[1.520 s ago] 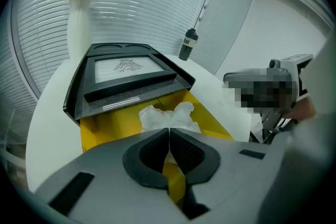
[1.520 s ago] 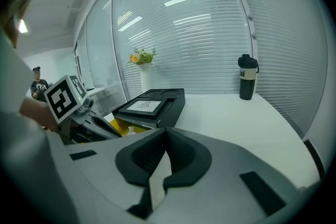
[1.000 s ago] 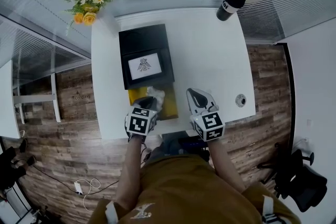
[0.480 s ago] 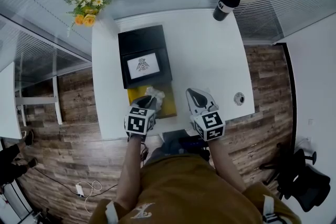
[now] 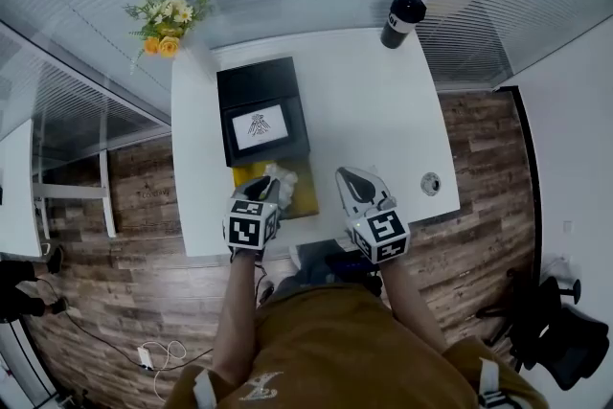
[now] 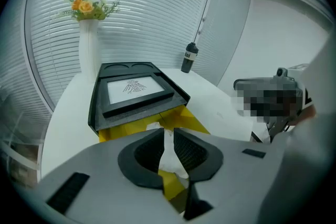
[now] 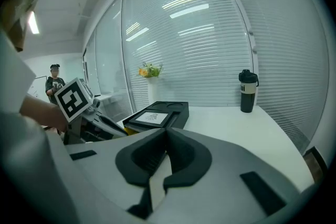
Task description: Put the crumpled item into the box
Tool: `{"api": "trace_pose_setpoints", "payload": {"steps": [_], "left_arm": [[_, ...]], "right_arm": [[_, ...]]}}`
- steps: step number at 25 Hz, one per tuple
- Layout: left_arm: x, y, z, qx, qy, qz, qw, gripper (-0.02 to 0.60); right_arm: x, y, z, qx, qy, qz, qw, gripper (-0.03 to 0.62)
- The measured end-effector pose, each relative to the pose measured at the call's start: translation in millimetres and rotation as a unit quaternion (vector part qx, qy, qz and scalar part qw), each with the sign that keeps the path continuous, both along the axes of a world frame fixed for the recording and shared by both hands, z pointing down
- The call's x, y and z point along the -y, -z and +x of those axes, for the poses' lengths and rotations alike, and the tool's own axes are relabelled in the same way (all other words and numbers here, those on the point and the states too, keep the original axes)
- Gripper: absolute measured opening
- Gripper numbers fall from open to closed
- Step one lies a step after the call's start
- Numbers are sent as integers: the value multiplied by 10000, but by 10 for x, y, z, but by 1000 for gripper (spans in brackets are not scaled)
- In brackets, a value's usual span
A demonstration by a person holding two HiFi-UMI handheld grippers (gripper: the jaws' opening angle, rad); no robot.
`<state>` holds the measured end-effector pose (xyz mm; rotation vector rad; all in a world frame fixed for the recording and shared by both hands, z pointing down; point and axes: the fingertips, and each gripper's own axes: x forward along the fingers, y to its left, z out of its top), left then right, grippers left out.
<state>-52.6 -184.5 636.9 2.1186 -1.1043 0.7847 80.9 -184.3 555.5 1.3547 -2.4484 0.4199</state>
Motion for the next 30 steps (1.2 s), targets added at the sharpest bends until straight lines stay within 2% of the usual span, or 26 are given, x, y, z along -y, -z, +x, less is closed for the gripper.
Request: {"api": "trace_pose_setpoints", "payload": {"steps": [8, 11, 17, 22, 30], "left_arm": [[-66, 286, -32, -50, 140, 349, 9993, 71], [-71, 452, -89, -92, 317, 677, 9972, 69], [-43, 947, -274, -388, 771, 1653, 9825, 44], [-122, 1294, -325, -958, 973, 2015, 9699, 27], [-266, 1637, -380, -840, 917, 2559, 9587, 25]], "right_arm": [[-80, 136, -10, -84, -10, 126, 9999, 8], [-108, 175, -29, -236, 19, 156, 9996, 8], [-154, 302, -105, -367, 47, 329, 9988, 8], [-227, 492, -169, -400, 38, 516, 9979, 8], [-328, 766, -240, -304, -6, 835, 9960, 8]]}}
